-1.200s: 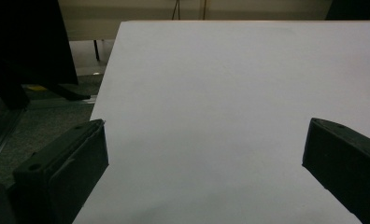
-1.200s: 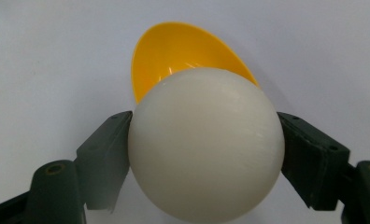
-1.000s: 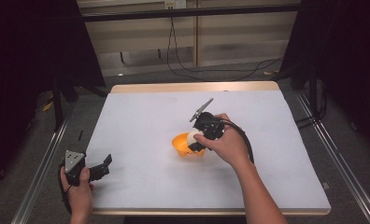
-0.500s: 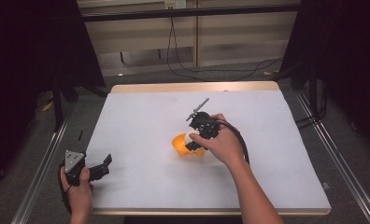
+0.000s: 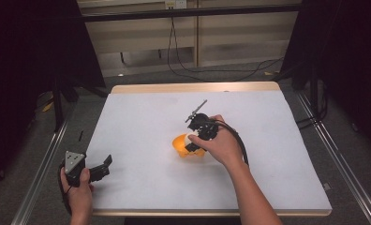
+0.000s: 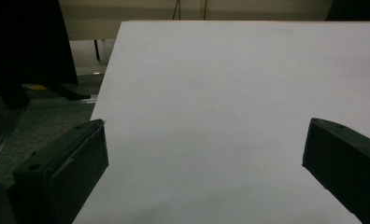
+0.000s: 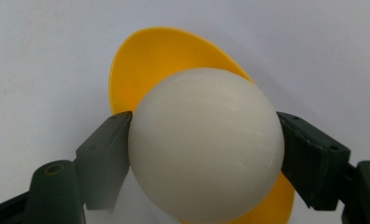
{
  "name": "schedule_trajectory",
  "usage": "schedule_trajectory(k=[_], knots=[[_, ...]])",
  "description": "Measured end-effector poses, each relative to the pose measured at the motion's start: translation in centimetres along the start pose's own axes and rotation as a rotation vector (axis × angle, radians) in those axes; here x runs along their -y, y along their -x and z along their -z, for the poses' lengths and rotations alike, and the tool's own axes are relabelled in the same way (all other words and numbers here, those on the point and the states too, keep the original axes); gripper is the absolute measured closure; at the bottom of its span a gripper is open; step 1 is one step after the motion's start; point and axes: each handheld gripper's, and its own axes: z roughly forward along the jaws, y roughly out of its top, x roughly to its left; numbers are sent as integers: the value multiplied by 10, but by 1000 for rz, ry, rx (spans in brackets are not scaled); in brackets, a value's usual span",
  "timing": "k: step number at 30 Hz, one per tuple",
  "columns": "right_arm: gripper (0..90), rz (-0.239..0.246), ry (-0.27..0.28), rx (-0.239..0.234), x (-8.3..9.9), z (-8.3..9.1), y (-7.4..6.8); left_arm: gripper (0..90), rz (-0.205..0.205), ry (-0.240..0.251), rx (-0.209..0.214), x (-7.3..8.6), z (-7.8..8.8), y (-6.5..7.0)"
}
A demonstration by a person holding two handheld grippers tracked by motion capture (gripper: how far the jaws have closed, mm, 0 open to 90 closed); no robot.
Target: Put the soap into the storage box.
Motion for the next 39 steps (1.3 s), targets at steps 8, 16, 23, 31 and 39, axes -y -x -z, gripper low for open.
schedule_trajectory(k=[8,16,23,31,39], knots=[[219,-4,51,32,3,6,0,1,0,0,0,0,0,0],[159,-25,91,61,13,19,4,1,-1,0,-2,0,0,0],[84,-46,112,93,27,29,11,1,-4,-2,-7,0,0,1],[34,-74,133,135,45,39,20,1,-5,-2,-7,0,0,1],[29,-119,150,163,67,49,29,1,-2,-3,-8,0,0,0]])
